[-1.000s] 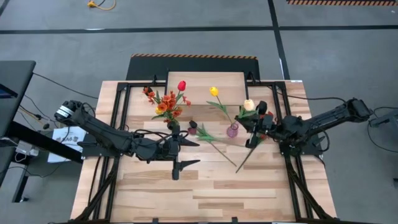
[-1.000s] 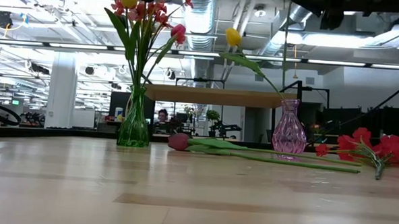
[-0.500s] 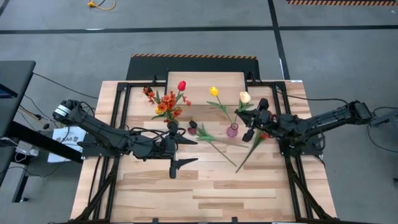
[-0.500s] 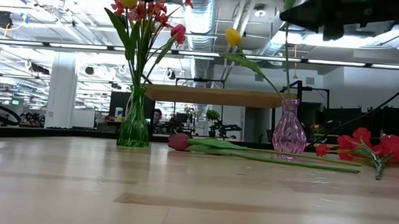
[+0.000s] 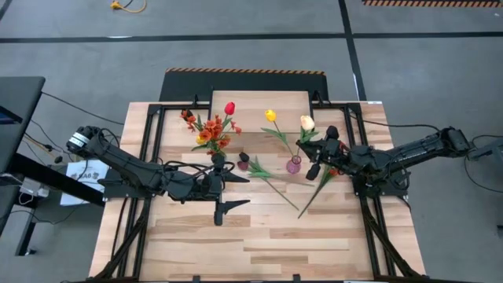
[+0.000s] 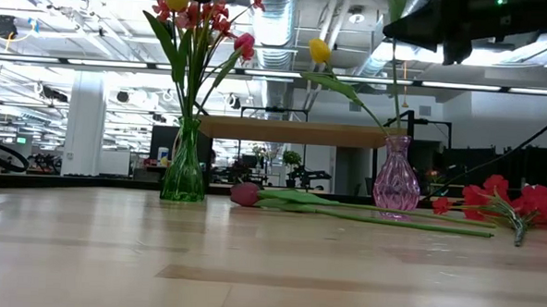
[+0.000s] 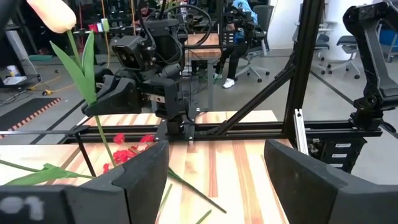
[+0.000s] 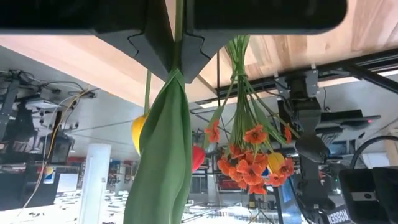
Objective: Pick and place flowers into a vace then onto a shelf
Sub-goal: Put the light orange tulip into the purple vase
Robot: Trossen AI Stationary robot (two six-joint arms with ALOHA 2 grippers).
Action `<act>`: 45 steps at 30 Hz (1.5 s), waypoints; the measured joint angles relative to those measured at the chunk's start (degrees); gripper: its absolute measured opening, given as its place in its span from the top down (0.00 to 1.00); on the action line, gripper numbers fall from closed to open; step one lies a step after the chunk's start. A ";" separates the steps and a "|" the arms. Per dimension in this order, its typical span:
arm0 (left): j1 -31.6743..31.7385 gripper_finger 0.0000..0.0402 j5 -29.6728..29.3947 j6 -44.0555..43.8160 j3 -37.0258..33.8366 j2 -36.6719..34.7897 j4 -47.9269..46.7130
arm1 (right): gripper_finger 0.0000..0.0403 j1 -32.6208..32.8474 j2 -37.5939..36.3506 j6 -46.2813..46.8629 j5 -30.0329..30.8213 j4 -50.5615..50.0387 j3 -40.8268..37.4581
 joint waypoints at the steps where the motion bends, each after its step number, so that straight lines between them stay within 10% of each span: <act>1: 0.00 0.37 0.00 -0.01 0.00 0.00 0.00 | 0.97 0.21 0.00 0.02 0.01 0.07 0.00; 19: 0.00 0.37 -0.04 -0.04 0.00 0.00 -0.09 | 0.60 3.43 -1.27 2.30 -0.08 -8.72 0.04; 45: 0.00 0.37 -0.07 -0.33 0.00 0.00 -0.65 | 0.46 3.69 -8.26 7.34 1.81 -44.00 12.22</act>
